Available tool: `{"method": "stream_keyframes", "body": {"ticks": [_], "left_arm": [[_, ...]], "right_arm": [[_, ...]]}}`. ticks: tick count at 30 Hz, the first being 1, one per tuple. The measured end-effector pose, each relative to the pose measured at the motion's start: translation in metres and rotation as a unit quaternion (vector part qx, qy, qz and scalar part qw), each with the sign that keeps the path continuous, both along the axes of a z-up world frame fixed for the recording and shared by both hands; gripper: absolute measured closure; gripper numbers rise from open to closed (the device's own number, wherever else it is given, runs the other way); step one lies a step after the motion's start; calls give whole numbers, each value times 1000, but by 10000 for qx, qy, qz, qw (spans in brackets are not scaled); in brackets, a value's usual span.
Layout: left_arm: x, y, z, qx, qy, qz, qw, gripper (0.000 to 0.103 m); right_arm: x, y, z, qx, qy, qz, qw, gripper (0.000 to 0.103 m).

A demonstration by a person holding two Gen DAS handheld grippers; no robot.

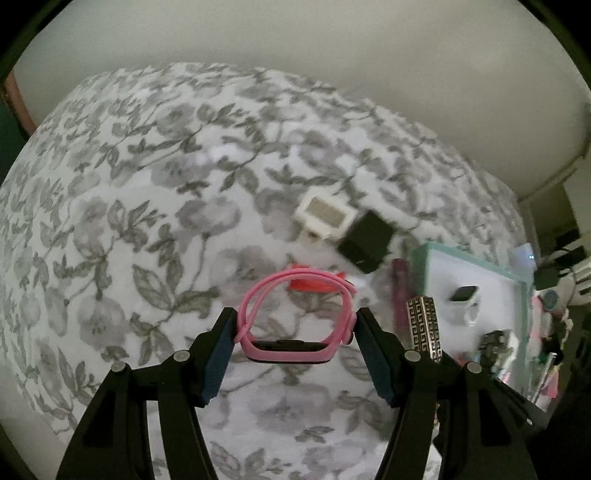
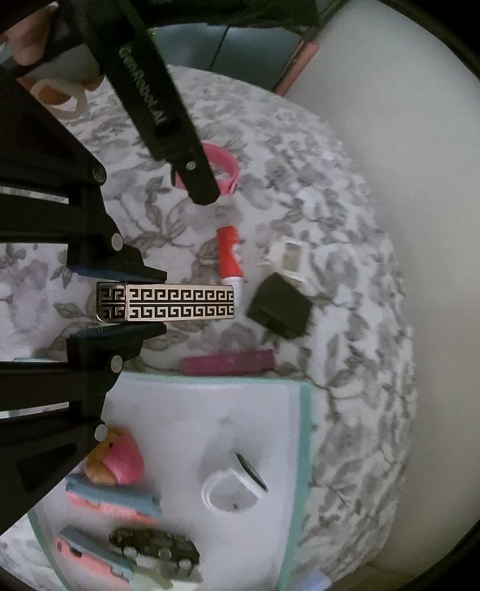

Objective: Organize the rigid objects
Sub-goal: 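Lift the pink band and patterned bar toward the tray with both tools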

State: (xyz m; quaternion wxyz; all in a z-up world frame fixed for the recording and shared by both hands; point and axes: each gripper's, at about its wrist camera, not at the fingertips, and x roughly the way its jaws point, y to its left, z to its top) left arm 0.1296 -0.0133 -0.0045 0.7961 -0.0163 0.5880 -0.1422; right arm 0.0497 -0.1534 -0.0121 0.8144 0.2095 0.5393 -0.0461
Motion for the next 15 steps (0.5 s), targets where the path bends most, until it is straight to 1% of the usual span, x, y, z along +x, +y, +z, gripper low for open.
{"method": "stream_keyframes", "body": {"ticks": [4,7,10,13,15], "left_arm": [[-9,-14,13,-66,-134,-176,9997,37],[-18,-32,20,12,-255,-375,9990,37],[-27,-51,23,26,-314,-604,9977,37],[-38,-72,24,-38,-296,-839,9960,37],[-47,-87,23,51,-345,-998,9944,37]], "right_arm": [[-9,-17,13,60,-87,-254,9996,81],[-18,-34,15,8,-34,-522,9986,81],[-30,-55,14,115,-10,-826,9965,81],[-40,-75,13,-25,47,-1110,9938,81],[-46,-87,14,-100,82,-1271,9918,81]]}}
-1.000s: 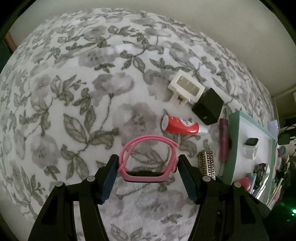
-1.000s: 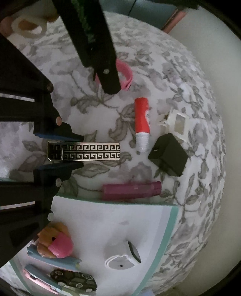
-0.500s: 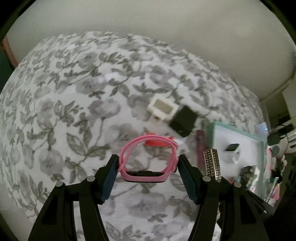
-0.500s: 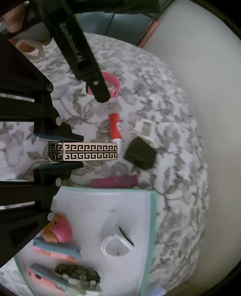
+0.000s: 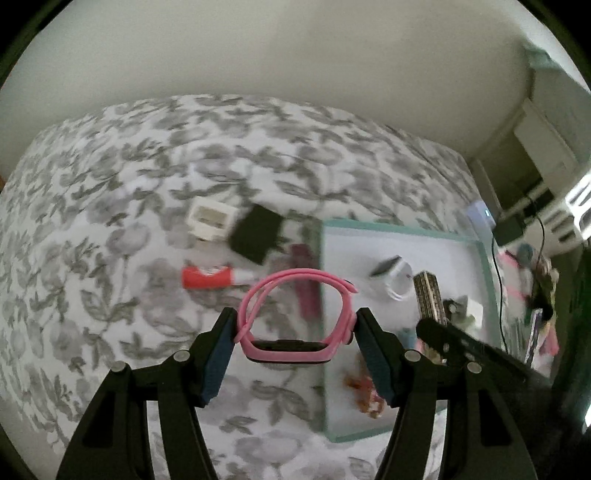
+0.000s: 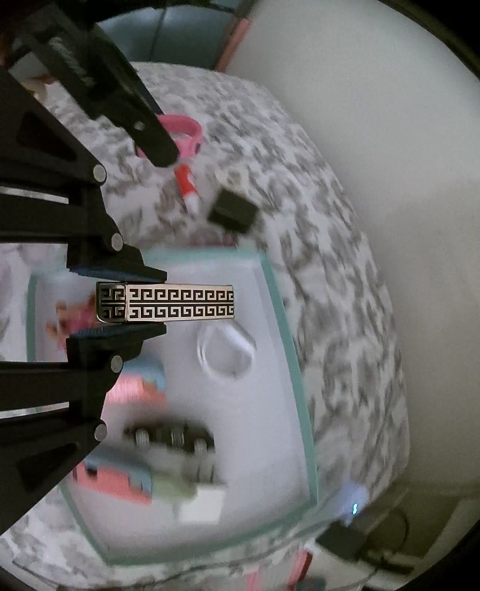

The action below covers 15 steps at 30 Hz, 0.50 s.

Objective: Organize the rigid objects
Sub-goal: 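Lift the pink band and patterned bar toward the tray with both tools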

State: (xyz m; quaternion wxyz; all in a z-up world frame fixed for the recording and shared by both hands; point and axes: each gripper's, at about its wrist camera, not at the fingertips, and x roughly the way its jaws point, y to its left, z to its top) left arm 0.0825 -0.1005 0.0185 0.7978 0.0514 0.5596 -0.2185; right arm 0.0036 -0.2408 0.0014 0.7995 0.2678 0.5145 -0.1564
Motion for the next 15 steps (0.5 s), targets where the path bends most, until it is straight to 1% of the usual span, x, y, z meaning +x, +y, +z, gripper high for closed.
{"method": "stream_keyframes", "body": {"ticks": [3,8,12,15], "left_arm": [[-13,-22,-1,155,-123,-245,9995,37],[-30,-55,-7,191,-113,-617,9978,37],[-37,-70,-15,202,-56,-742,9970,37],[-39,-76,-22,291,-62,-767,9966,37]], "right_arm": [[-7,-16,-2,59,-1,-173,9998,81],[-21,-43,-5,-38,99,-526,9986,81],[-37,-65,-8,47,98,-841,9964,81],[-47,-79,-11,-69,202,-1093,9938,81]]}}
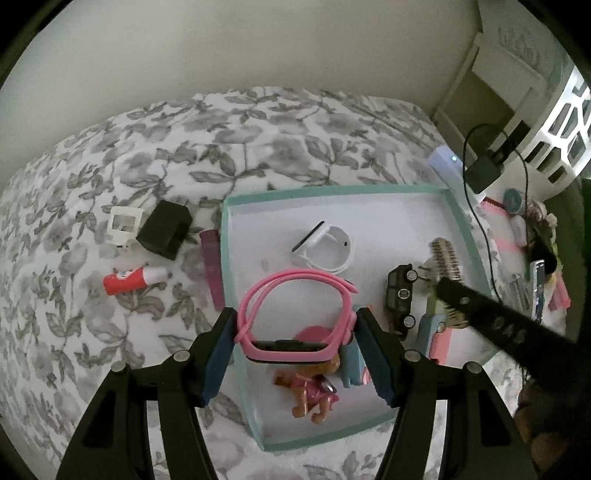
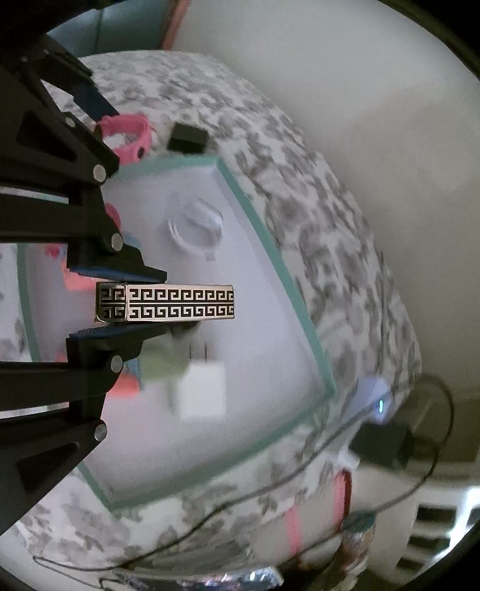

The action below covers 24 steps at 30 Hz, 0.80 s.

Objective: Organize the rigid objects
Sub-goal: 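Lift the pink band and patterned bar toward the tray with both tools, then open both tools to drop the pink band and patterned bar into the tray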

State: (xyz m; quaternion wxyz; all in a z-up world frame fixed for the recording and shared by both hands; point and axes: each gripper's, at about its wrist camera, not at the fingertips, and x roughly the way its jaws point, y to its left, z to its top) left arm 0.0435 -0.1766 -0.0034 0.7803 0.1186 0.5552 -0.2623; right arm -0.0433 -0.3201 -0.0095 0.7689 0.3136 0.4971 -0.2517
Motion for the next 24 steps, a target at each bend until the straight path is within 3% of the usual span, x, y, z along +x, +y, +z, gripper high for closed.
{"method": "stream_keyframes", "body": {"ticks": [13,24], "left_arm": [[10,-5,-25,22,256,202,9995,37],[13,-9,-43,216,366,232,9988,37]], "right_arm": [[-34,-47,-21,-110,378,-847,9956,81],[-42,-56,-47,93,719,-1032,9920,81]]}}
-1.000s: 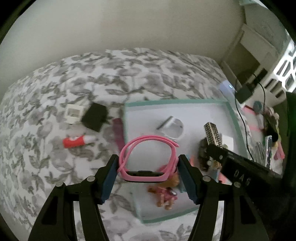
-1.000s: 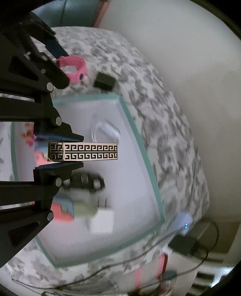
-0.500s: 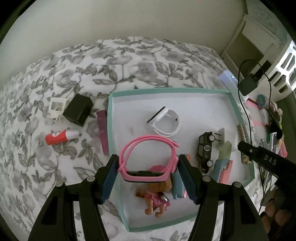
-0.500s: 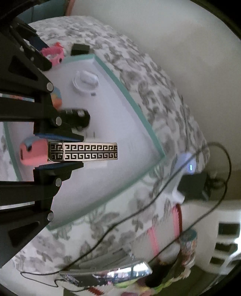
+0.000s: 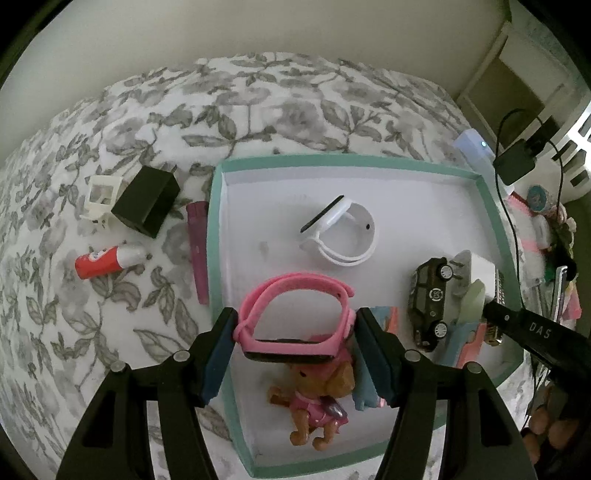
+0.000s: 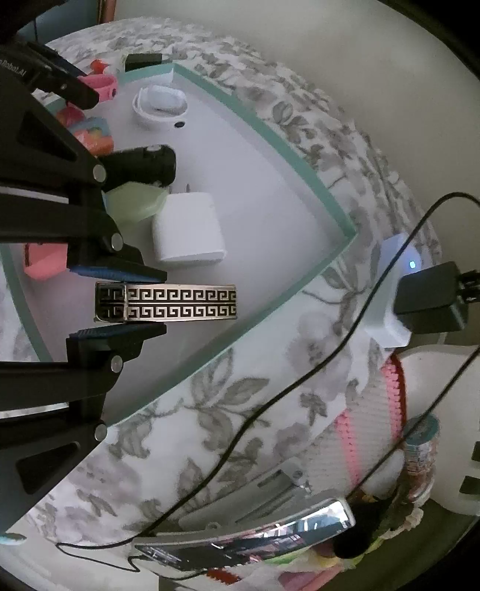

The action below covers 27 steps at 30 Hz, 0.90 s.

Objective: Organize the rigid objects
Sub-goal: 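Open both tools to drop the pink band and patterned bar into the tray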

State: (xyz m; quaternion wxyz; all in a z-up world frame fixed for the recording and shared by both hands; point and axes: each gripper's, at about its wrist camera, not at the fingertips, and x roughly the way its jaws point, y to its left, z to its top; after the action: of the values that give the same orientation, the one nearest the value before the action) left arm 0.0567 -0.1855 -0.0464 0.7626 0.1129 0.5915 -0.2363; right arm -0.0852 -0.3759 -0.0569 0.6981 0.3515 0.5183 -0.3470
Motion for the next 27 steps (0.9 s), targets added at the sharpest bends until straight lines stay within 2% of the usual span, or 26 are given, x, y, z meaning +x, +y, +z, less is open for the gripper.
{"method": "stream_keyframes", "body": {"ticks": [5,15,17,19,21,27], "left_arm": [[1,-1,-4,112,94,-56,9999,37],[1,-3,8,222,-72,-123,9997,36],[1,-1,11,205,-96,-108,9997,33],[2,2,15,177,-141,-68,9997,25],[4,5,19,141,-168,-46,9997,25],[15,23,29,51,-205,260,9994,25]], "right_arm": [[-2,1,-4,38,8,-41,10000,79],[1,3,20,-248,-144,-78,9996,78],[5,6,27,-337,-191,-15,9992,78],[9,10,33,-419,-251,67,9988,75],[13,13,37,-484,-275,152,9983,71],[33,36,41,-604,-253,602,9960,71]]}}
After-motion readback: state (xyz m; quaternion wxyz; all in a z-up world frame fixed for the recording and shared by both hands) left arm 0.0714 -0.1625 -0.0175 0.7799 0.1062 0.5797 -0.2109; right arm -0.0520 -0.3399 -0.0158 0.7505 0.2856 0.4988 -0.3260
